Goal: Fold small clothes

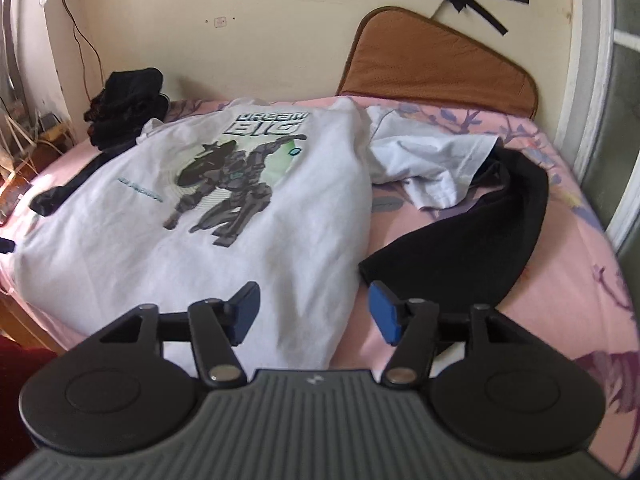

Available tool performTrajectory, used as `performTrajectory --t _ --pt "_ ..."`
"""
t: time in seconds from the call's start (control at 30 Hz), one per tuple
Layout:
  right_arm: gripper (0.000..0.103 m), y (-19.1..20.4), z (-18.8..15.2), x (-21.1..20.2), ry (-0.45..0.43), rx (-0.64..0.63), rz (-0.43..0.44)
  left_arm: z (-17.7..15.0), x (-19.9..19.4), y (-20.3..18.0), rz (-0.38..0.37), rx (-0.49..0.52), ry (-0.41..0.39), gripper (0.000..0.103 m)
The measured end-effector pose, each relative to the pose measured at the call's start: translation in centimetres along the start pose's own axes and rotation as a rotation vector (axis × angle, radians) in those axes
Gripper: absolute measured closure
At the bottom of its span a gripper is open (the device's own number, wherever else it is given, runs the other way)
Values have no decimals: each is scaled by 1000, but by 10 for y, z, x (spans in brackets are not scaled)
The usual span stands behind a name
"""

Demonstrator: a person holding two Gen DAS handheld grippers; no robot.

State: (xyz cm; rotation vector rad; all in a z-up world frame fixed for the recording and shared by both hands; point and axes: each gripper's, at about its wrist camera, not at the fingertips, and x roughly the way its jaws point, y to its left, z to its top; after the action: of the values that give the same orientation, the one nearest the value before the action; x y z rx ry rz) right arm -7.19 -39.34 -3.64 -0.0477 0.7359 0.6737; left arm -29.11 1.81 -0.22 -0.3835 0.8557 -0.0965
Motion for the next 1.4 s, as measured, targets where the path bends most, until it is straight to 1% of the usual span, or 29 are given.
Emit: performTrajectory --t 0.03,0.07,0.1,0.13,0.17,0.27,0.33,0.37,0.4,0.43,0.47,0.5,0.53,0.6,0.63,0.67,0.73,0.8,0.87,0.9,0.93,0.97,1.0,1.03,1.1,1.2,1.3,1.33,1.4 --pt "25 4 -7 4 16 7 0 -1 4 -4 -5 14 13 23" --pt "25 6 -13 8 39 2 -8 -2 11 -8 -8 28 38 36" --pt "35 9 -17 12 58 -7 -3 -3 18 -11 -7 45 65 53" --pt "71 13 -19 17 81 -24 27 -1 24 -14 6 65 91 90" --pt "92 17 -18 19 86 -33 42 1 27 -16 12 83 103 94" --pt "94 19 8 17 -20 -54 49 23 20 -19 1 99 21 94" --pt "94 16 34 22 -103 9 28 47 16 -18 12 61 -73 94" --pt "92 11 52 30 -152 68 4 61 20 -13 37 12 -115 89" --pt "85 10 63 37 -188 107 -20 74 26 -7 69 -42 -146 89" --pt "67 6 74 47 -219 141 -60 83 36 -1 101 -81 -159 81" --pt "54 1 82 59 -230 162 -101 90 46 5 127 -102 -150 69" --pt "45 -2 85 68 -224 173 -124 92 54 10 144 -121 -130 65" --pt "46 -9 85 71 -205 198 -119 91 58 13 138 -140 -111 63" --pt "46 -12 73 61 -213 224 -33 82 58 22 80 -140 -93 50" --pt "44 -10 64 53 -223 220 -1 77 55 24 74 -136 -95 36" --pt "42 -11 51 43 -230 207 17 73 53 25 75 -132 -100 29" --pt "35 -10 32 33 -225 183 19 72 52 29 54 -130 -95 27" --pt "35 -5 22 33 -198 176 20 75 57 28 25 -136 -86 27" --pt "35 7 19 39 -177 173 17 80 64 23 30 -120 -80 27" --pt "35 10 17 41 -169 163 18 82 68 20 46 -107 -80 27" --pt "38 16 16 46 -148 146 20 84 73 17 60 -91 -77 34" --pt "45 21 15 49 -121 134 18 85 78 15 74 -70 -68 61" --pt "77 25 14 54 -88 119 5 86 83 14 90 -56 -44 79" --pt "97 28 12 56 -60 106 -14 85 86 14 108 -52 -25 96" --pt "98 27 9 43 -65 101 -11 80 74 15 78 -36 -46 97" --pt "98 20 8 -1 -105 83 2 67 33 12 20 11 -92 97" --pt "98 14 1 -47 -88 36 32 44 -2 13 -74 26 -69 97" --pt "98 12 -4 -58 -63 2 49 33 -9 12 -88 37 -51 91" --pt "95 8 -16 -70 19 -64 4 11 -15 15 -113 59 -1 61"
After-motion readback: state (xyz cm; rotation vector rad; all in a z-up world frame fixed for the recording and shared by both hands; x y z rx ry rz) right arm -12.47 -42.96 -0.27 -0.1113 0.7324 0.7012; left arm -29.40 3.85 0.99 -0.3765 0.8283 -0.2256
